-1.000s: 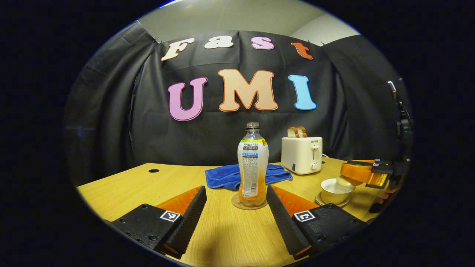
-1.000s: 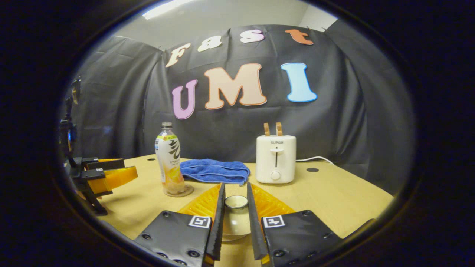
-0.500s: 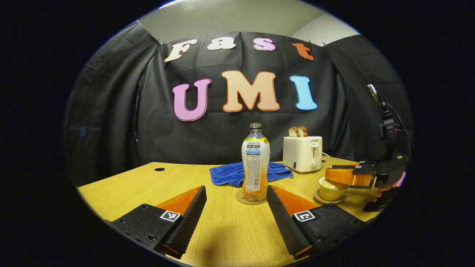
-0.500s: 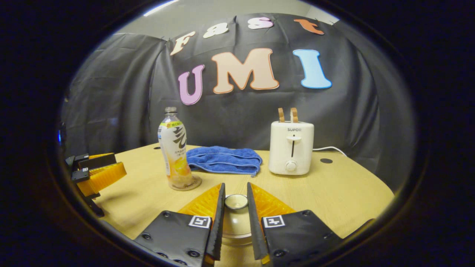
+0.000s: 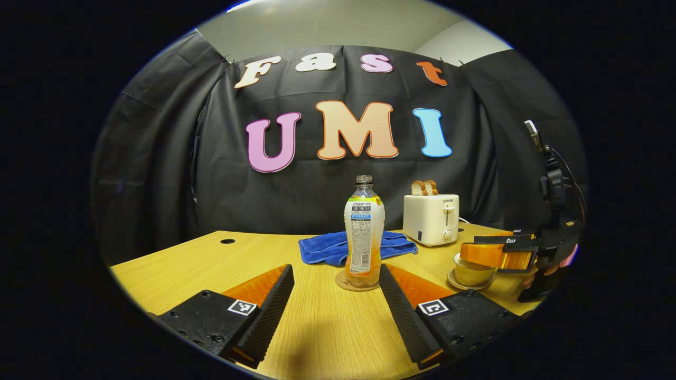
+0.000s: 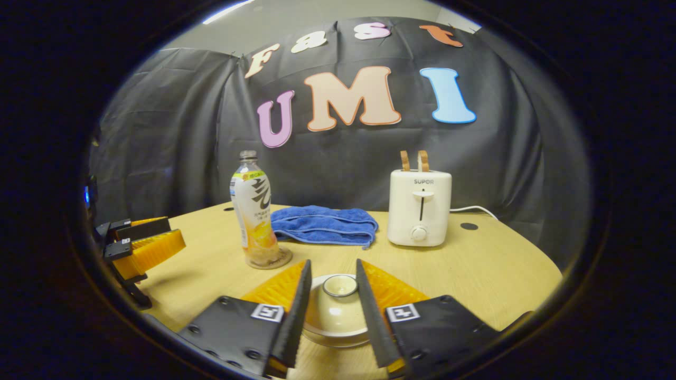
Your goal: Open the teacup lid with one hand, grasp the water bottle and pour water into the teacup with the other hand; after pouring, place the water bottle on the coaster and then close the teacup lid.
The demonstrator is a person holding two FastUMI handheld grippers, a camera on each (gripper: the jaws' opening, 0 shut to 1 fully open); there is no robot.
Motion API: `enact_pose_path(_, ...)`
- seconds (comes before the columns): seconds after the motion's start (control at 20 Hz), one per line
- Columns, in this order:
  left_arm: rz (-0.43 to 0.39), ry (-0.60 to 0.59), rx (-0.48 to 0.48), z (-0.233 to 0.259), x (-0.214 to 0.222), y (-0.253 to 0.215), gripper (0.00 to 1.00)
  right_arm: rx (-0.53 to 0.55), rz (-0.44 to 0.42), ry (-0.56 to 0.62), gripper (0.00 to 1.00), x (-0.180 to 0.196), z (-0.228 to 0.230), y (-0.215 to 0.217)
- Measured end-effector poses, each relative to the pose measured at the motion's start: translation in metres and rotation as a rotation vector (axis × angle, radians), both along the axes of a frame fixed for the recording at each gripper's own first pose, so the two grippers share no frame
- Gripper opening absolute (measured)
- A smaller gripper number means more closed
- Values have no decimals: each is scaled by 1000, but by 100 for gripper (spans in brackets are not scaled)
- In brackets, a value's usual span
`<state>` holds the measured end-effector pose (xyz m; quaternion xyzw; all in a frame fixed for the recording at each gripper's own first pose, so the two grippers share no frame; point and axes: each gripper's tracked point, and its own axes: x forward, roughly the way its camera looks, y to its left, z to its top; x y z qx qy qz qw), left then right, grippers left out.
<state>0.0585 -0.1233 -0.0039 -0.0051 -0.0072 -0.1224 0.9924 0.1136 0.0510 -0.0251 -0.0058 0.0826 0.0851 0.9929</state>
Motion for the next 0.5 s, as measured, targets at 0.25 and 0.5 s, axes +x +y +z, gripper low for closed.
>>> enact_pose_path(0.25, 11, -1, 1, 0, 0, 2, 95, -7, -5, -2, 93, -10, 0, -1)
enact_pose_path(0.5, 13, -1, 0, 1, 0, 3, 95, 11, -59, -75, 100, -29, 13, -12)
